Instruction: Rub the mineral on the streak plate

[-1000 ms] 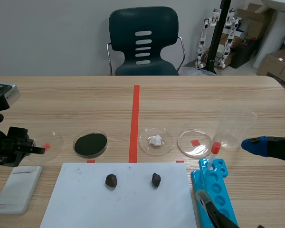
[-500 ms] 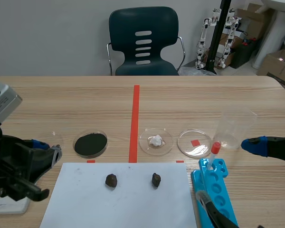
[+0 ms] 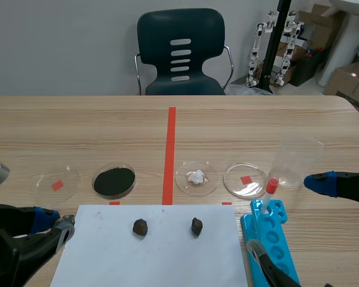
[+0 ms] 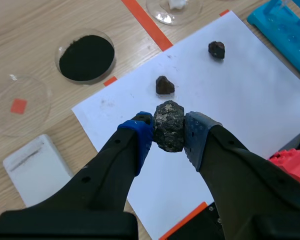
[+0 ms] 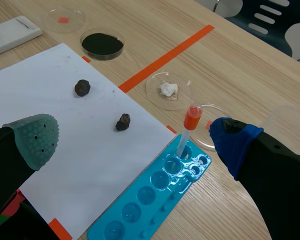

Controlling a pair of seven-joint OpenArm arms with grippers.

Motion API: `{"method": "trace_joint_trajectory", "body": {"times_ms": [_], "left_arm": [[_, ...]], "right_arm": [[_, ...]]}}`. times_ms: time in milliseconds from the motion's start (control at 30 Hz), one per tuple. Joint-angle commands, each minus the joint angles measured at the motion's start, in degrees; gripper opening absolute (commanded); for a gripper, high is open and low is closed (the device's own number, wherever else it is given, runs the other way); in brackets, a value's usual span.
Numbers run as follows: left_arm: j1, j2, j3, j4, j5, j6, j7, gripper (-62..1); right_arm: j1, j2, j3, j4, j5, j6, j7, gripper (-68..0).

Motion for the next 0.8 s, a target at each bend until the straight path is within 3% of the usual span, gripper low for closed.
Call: {"method": "trace_joint_trajectory", "body": {"times_ms": [0, 233, 767], "left_arm": [[0.81, 0.15, 0.17, 0.74, -0.13, 0.04, -1.27, -51.9], [1.68, 0.13, 0.24, 0.72, -0.20, -3.80, -1.42, -51.9], [1.70, 0.13, 0.24, 0.72, -0.20, -3.82, -1.40, -51.9]], "right_arm": [[0.35, -0.02, 0.33, 0.26, 0.39, -0.20, 0.66, -3.7], [0.35, -0.02, 0.33, 0.26, 0.39, -0.20, 0.66, -3.7], [0.35, -0.02, 0.33, 0.26, 0.39, -0.20, 0.68, -3.7]]}}
